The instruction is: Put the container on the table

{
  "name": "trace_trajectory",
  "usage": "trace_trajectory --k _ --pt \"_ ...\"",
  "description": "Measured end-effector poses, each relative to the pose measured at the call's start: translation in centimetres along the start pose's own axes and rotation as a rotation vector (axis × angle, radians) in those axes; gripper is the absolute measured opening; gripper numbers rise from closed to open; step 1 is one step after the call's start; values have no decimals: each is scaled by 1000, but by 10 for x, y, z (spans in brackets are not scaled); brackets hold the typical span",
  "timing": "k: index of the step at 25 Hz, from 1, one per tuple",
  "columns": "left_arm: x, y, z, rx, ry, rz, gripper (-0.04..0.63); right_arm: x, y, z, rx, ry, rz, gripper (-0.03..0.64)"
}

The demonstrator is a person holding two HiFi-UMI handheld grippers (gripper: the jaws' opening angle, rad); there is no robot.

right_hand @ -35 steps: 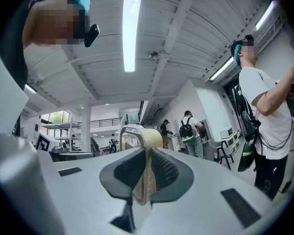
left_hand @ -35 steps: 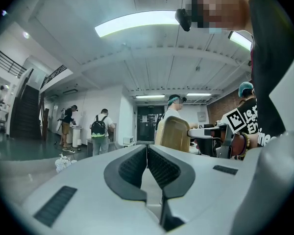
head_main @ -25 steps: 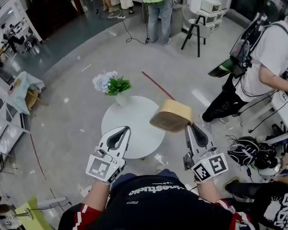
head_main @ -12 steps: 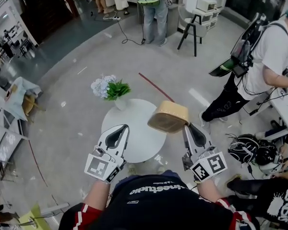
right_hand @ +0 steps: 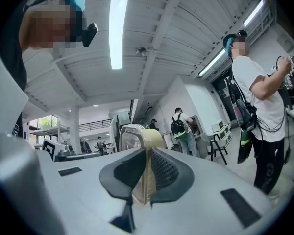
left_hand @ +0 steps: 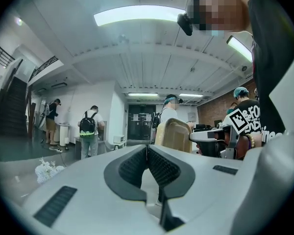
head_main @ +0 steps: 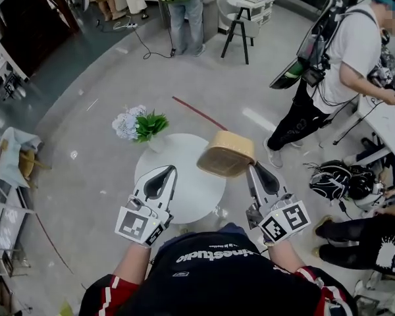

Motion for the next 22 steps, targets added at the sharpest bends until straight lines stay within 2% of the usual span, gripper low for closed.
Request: trace_trajectory --k 7,12,22 --pt "13 -3 11 46 23 -8 25 12 -8 1 32 54 -2 51" --pt "19 0 12 25 13 -27 24 24 -17 0 57 110 19 51" --pt "22 0 7 -15 -11 -51 23 59 -39 13 100 240 167 51"
Point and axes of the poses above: the fingertips, and each gripper's own axes: z forward along the fingers, y to its left, x out of its underside, the point moved 7 cm from there along -z, backward along the fingers, and after that the axes turned 7 degrees about -y, right-handed, at the moved point
